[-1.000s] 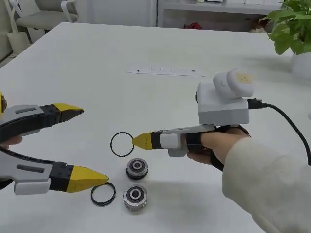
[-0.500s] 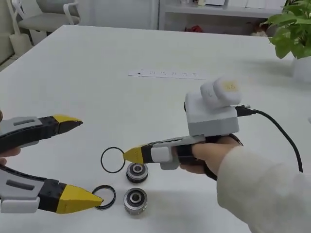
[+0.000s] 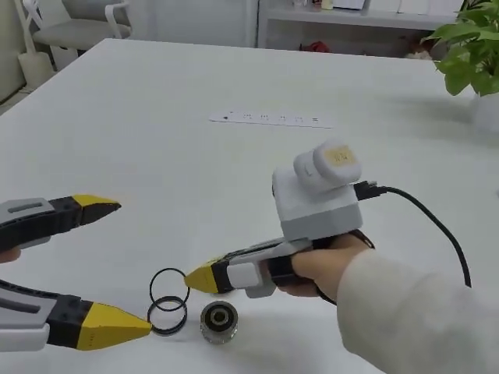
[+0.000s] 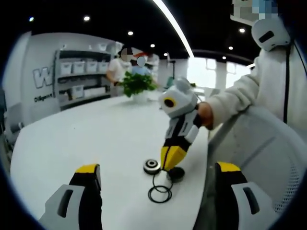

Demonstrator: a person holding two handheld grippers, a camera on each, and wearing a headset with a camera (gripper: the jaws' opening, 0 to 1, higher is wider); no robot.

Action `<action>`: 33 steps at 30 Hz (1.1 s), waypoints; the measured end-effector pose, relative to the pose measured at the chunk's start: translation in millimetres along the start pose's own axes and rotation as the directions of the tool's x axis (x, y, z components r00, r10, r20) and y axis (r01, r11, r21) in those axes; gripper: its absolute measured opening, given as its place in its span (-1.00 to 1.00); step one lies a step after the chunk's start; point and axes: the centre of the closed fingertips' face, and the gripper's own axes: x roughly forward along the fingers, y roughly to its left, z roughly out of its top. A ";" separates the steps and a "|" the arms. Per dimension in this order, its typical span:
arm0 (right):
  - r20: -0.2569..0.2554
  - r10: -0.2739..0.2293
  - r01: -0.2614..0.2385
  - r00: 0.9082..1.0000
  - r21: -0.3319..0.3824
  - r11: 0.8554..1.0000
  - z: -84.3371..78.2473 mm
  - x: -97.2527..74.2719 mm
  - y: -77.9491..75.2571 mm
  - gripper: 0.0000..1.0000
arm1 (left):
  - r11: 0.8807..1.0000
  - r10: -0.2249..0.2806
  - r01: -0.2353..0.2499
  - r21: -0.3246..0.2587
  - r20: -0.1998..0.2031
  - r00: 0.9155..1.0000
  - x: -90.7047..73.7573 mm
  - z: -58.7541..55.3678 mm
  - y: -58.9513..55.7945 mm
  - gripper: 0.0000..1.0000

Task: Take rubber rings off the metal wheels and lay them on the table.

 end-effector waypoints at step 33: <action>-0.093 -0.090 0.084 0.992 -0.061 0.995 -22.2 17.5 -17.7 -1.00 | 0.999 -0.032 0.032 -0.029 -0.024 0.999 3.5 -9.8 -3.2 0.96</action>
